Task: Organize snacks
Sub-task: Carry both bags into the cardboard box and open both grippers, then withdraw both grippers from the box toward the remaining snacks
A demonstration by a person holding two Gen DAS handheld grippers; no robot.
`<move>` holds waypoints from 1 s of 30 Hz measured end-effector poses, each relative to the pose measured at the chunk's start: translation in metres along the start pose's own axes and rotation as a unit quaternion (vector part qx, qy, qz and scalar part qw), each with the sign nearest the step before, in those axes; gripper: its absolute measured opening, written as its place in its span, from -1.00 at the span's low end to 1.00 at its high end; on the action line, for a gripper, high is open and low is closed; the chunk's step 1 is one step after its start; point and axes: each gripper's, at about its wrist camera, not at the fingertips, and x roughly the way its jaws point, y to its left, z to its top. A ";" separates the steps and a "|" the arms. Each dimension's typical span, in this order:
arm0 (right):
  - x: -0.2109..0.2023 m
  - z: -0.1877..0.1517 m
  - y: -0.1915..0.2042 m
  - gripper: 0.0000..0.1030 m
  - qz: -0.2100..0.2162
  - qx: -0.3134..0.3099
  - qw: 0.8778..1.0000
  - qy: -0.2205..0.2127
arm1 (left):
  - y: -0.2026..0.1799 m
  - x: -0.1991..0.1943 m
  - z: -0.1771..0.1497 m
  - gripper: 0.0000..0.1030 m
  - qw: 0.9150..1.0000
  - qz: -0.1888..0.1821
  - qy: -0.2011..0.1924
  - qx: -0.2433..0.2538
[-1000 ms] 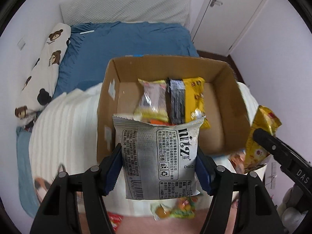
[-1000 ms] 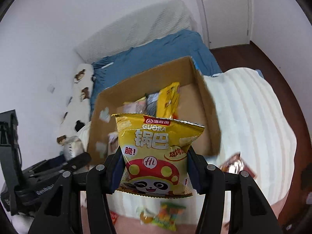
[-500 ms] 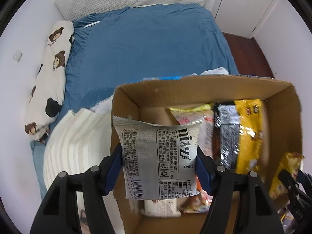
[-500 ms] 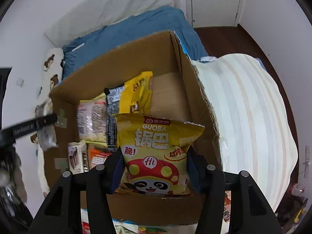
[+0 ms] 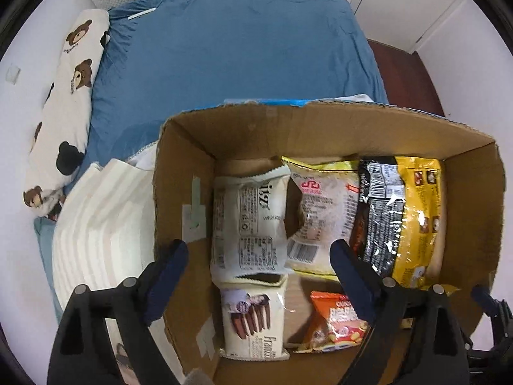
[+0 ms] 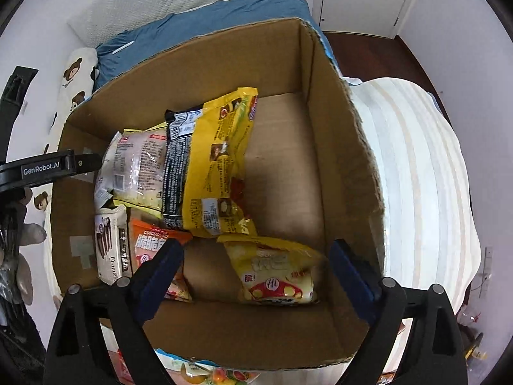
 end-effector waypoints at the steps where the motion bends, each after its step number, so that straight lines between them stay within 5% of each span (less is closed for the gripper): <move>1: -0.001 -0.001 0.001 0.85 -0.001 -0.001 1.000 -0.001 | 0.000 -0.003 -0.004 0.76 1.000 -0.007 -0.002 -0.001; 8: -0.013 -0.007 0.004 0.86 0.003 -0.006 1.000 -0.009 | -0.005 -0.025 -0.031 0.76 1.000 -0.017 -0.026 0.003; 20: -0.060 -0.042 0.013 0.85 0.036 -0.024 0.996 -0.084 | -0.016 -0.101 -0.111 0.76 0.988 -0.012 -0.149 0.021; 24: -0.085 -0.064 0.013 0.55 0.056 -0.022 0.991 -0.116 | -0.015 -0.129 -0.144 0.76 0.982 -0.030 -0.186 0.016; 30: -0.110 -0.109 0.010 0.40 0.095 -0.021 0.987 -0.131 | -0.014 -0.161 -0.213 0.76 0.971 -0.026 -0.237 0.020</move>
